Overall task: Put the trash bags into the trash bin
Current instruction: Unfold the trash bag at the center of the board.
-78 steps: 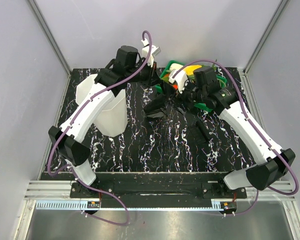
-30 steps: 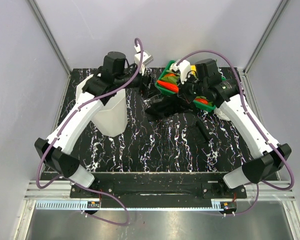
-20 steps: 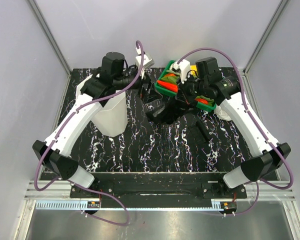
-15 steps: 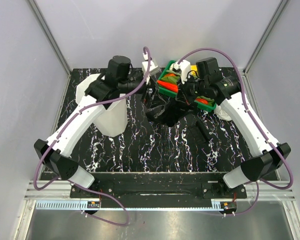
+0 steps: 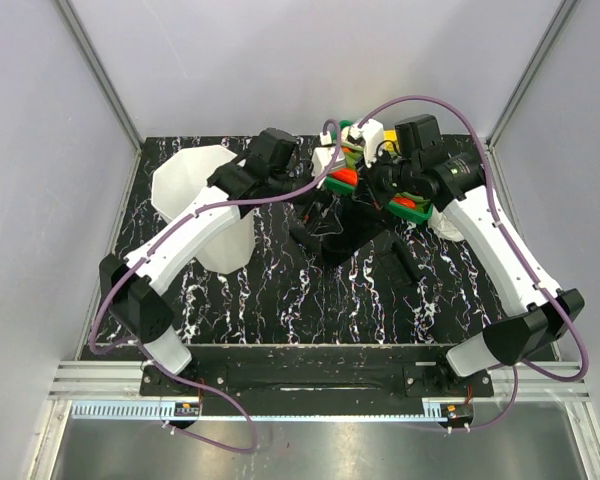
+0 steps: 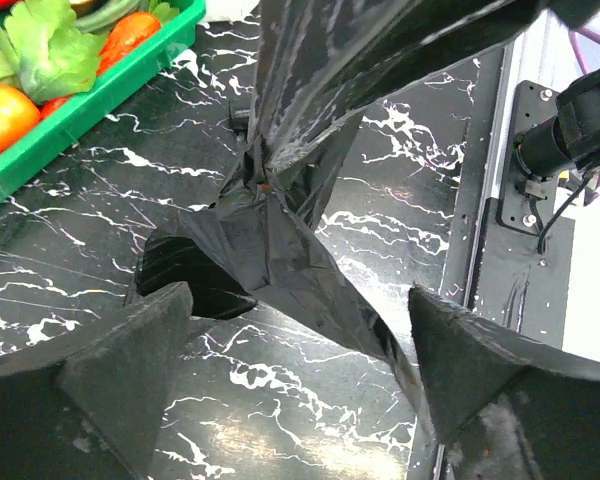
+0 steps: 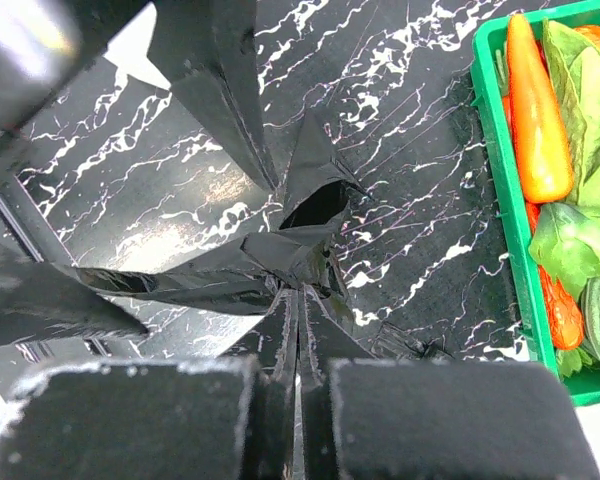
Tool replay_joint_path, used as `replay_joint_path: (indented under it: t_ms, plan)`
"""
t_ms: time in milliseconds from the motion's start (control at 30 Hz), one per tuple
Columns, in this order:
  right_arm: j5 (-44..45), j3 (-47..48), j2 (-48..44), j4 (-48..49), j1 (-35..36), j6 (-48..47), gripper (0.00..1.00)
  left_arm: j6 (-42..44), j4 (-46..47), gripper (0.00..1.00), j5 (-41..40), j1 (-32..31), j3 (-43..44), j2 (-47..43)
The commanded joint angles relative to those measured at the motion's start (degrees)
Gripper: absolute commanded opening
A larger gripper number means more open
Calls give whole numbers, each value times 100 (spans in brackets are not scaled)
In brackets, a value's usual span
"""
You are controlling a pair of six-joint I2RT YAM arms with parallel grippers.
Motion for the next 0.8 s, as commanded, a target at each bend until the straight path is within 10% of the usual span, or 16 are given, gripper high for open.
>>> replay_joint_path:
  t_ms: [0, 233, 767]
  plan:
    - [-60, -6, -309, 154, -75, 7, 0, 70, 204, 87, 23, -72, -79, 62]
    - [-121, -147, -450, 189, -119, 33, 0, -98, 372, 0, 173, -72, -106, 176]
    - [-385, -727, -687, 303, -111, -46, 0, -177, 302, 0, -935, -168, 421, 141]
